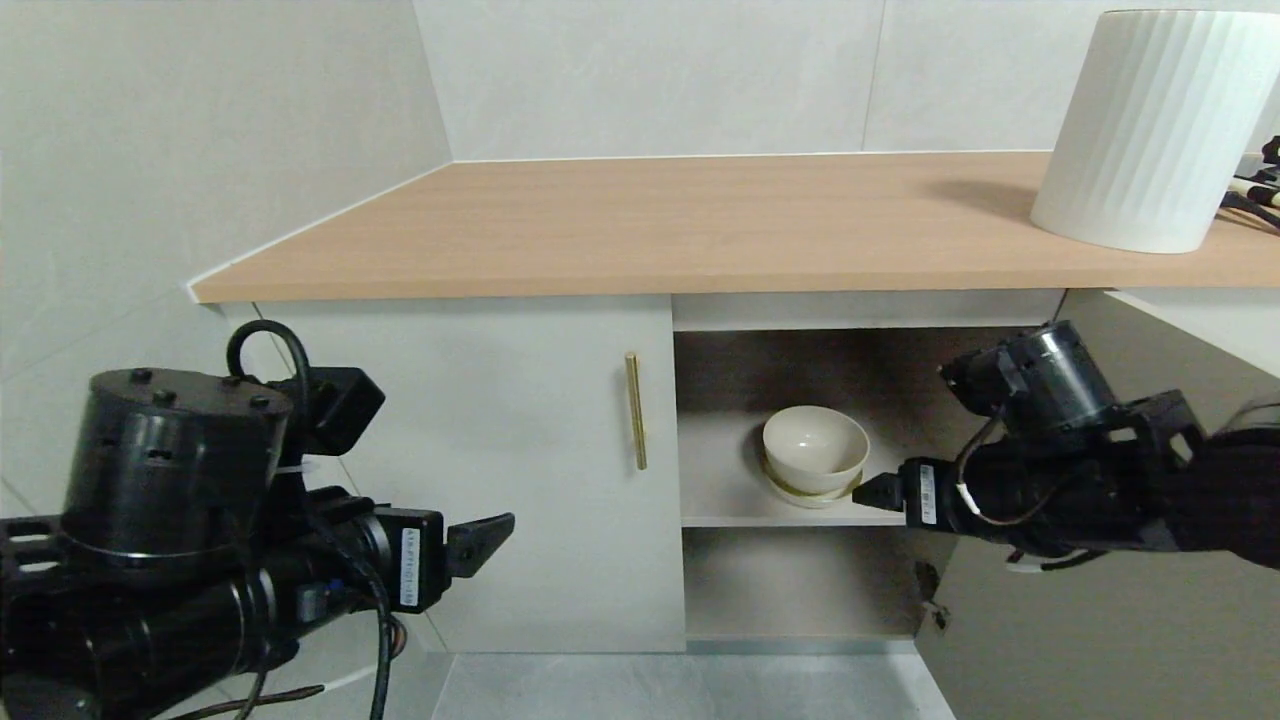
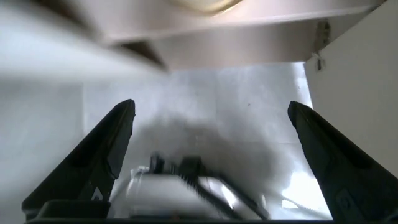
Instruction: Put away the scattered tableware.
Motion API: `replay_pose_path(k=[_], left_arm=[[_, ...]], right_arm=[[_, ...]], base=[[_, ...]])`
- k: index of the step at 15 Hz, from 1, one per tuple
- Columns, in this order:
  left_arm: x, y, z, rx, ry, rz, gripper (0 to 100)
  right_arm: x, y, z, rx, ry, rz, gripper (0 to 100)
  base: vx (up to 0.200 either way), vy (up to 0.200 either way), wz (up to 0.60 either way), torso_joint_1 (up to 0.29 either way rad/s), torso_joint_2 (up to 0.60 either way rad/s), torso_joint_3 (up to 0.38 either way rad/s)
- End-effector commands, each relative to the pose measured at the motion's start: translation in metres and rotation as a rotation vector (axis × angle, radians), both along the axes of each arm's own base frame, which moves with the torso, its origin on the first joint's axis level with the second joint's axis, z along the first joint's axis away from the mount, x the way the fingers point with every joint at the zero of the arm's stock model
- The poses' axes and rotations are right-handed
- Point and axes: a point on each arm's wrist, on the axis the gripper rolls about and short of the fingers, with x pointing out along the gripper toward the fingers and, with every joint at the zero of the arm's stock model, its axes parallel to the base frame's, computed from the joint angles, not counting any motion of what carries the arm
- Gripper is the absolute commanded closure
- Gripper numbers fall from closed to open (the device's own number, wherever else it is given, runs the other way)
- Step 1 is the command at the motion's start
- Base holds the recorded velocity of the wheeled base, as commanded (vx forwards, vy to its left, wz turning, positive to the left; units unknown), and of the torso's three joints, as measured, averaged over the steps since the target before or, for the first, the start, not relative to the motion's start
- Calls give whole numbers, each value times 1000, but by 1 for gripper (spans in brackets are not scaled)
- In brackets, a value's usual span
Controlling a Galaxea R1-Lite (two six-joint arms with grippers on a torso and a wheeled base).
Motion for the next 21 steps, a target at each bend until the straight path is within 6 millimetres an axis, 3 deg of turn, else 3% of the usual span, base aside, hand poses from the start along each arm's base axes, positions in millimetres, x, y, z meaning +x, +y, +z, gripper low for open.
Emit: replay_pose_path(k=[1,5,11,21], left_arm=[[-12,15,7,-25,-40,36,0],[-11,15,6,-25,-37,36,0],[-6,12,1,-16,-13,32,0],[-6,12,0,-13,-9,32,0]], right_arm=[[-54,-16,23,6,-70,86,0],[-67,-19,19,-10,-67,104,0],[-70,-18,16,-37,-62,135,0],[-70,-18,13,-48,-50,138,0]], base=[[0,0,0,0,0,0],[0,0,0,0,0,0],[0,0,0,0,0,0],[-200,0,0,0,3,1]])
